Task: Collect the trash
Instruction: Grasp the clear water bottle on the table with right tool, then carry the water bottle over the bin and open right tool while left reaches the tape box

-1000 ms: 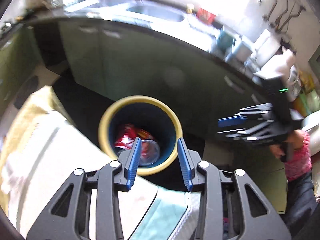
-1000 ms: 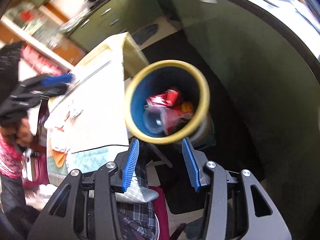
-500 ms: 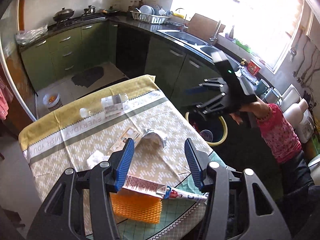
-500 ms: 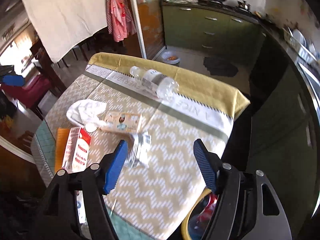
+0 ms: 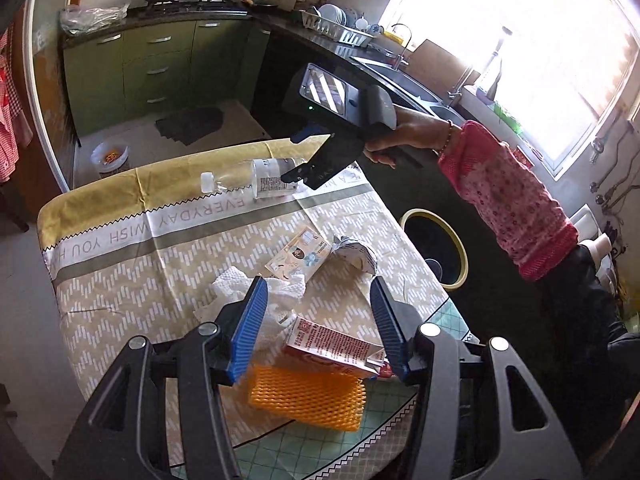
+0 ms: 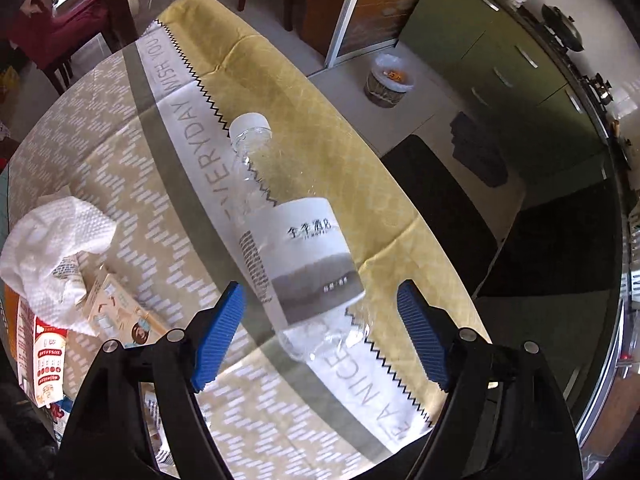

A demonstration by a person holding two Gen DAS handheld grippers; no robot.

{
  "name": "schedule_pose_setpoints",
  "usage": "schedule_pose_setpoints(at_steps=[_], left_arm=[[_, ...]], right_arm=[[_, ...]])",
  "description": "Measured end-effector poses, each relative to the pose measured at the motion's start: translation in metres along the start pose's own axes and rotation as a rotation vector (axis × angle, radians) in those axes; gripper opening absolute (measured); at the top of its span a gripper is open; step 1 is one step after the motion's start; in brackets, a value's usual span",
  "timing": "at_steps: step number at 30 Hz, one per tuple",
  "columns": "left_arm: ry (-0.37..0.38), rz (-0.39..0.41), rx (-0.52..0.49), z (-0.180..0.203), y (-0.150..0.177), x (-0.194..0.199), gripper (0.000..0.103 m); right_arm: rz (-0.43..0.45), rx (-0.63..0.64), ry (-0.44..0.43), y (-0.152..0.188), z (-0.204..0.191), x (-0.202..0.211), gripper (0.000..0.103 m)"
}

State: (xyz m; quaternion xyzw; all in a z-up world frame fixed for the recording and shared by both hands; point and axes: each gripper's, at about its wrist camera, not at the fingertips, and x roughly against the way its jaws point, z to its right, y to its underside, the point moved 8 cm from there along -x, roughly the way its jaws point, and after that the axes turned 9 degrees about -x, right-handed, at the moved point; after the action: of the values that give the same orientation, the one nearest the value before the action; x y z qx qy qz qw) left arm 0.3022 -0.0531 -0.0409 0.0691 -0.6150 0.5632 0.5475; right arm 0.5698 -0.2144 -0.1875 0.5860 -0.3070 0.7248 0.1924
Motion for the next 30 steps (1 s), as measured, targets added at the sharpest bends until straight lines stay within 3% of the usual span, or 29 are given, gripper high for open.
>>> schedule_pose_setpoints(at_steps=[7, 10, 11, 12, 19, 22, 30], left_arm=[[0.018, -0.022, 0.011, -0.008, 0.003, -0.01, 0.053], [0.026, -0.034, 0.009, -0.009, 0.005, -0.016, 0.053], [0.029, -0.036, 0.009, -0.009, 0.005, -0.018, 0.053], [0.032, -0.038, 0.01, -0.009, 0.005, -0.019, 0.054], [0.044, -0.051, -0.012, 0.0, 0.004, -0.029, 0.055], [0.053, -0.061, -0.022, 0.006, 0.003, -0.034, 0.055], [0.077, -0.143, -0.136, 0.026, -0.007, -0.085, 0.057]], right_arm=[[-0.17, 0.039, -0.121, -0.019, -0.003, -0.05, 0.078], [-0.191, 0.038, -0.129, -0.02, -0.003, -0.064, 0.078], [-0.192, 0.026, -0.138, -0.019, -0.004, -0.066, 0.073], [-0.188, 0.008, -0.147, -0.018, -0.003, -0.068, 0.069], [-0.147, -0.15, -0.214, 0.014, 0.0, -0.063, 0.067], [-0.118, -0.293, -0.255, 0.035, 0.017, -0.057, 0.067], [0.014, -0.613, -0.371, 0.124, 0.039, 0.007, 0.065]])
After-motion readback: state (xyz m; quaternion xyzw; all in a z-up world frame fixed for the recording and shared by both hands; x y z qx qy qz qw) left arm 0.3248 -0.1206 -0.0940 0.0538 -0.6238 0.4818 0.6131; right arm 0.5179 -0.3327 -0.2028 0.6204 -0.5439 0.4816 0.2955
